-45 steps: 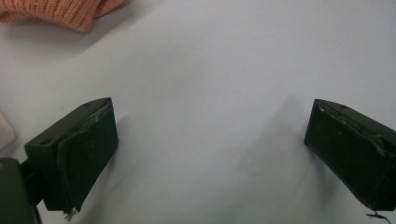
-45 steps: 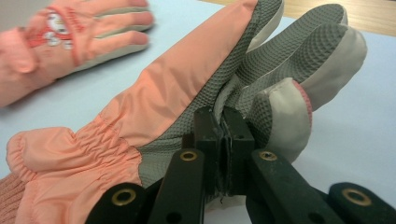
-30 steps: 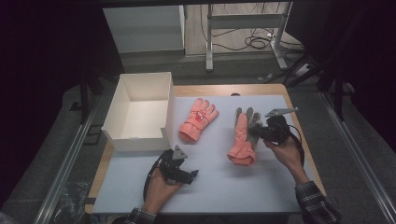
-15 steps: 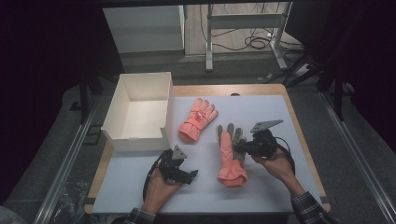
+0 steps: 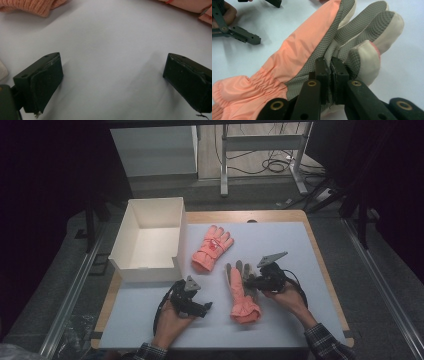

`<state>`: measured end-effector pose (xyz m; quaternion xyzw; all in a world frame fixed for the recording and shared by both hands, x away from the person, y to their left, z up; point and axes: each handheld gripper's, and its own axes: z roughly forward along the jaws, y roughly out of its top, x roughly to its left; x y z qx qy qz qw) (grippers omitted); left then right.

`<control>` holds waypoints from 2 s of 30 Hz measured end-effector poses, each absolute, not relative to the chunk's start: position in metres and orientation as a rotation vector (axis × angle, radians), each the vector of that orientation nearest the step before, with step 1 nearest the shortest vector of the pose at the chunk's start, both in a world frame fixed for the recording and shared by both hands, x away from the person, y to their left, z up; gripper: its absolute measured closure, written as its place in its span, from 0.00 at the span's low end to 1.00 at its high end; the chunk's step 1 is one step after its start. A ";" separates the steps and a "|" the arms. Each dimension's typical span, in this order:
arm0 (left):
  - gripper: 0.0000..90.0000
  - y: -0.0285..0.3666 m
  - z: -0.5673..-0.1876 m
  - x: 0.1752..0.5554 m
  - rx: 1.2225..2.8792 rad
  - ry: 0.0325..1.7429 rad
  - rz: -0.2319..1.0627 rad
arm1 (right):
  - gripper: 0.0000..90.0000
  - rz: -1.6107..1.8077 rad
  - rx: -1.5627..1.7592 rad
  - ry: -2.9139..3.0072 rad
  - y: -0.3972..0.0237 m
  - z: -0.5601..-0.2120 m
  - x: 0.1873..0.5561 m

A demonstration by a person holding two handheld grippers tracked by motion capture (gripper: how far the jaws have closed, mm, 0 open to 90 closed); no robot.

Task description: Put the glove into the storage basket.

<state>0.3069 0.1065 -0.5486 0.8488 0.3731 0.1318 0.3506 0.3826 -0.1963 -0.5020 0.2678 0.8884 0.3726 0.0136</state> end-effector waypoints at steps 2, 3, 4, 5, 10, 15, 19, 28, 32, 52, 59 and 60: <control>0.03 0.106 -0.549 0.307 2.198 0.967 0.341 | 0.88 1.155 0.824 2.756 -0.196 -0.502 0.383; 0.03 0.106 -0.549 0.307 2.198 0.967 0.341 | 0.86 1.148 0.817 2.748 -0.196 -0.501 0.383; 0.03 0.106 -0.549 0.307 2.198 0.967 0.342 | 0.84 1.143 0.811 2.737 -0.196 -0.500 0.383; 0.03 0.106 -0.549 0.307 2.198 0.967 0.342 | 0.82 1.133 0.803 2.728 -0.196 -0.498 0.383; 0.03 0.106 -0.549 0.307 2.195 0.971 0.338 | 0.78 1.170 0.818 2.671 -0.200 -0.488 0.387; 0.03 0.106 -0.549 0.307 2.194 0.972 0.337 | 0.71 1.188 0.850 2.625 -0.199 -0.479 0.394; 0.03 0.106 -0.549 0.307 2.193 0.972 0.337 | 0.66 1.190 0.878 2.602 -0.192 -0.475 0.403; 0.03 0.107 -0.548 0.307 2.201 0.968 0.338 | 0.55 1.207 0.924 2.554 -0.168 -0.472 0.428; 0.03 0.107 -0.548 0.307 2.201 0.968 0.338 | 0.54 1.206 0.938 2.537 -0.156 -0.472 0.439; 0.03 0.107 -0.549 0.307 2.199 0.971 0.336 | 0.57 1.175 0.954 2.518 -0.107 -0.486 0.489; 0.03 0.107 -0.548 0.307 2.199 0.969 0.335 | 0.55 1.159 0.958 2.524 -0.089 -0.494 0.504; 0.03 0.107 -0.548 0.307 2.199 0.969 0.335 | 0.54 1.158 0.959 2.523 -0.086 -0.495 0.506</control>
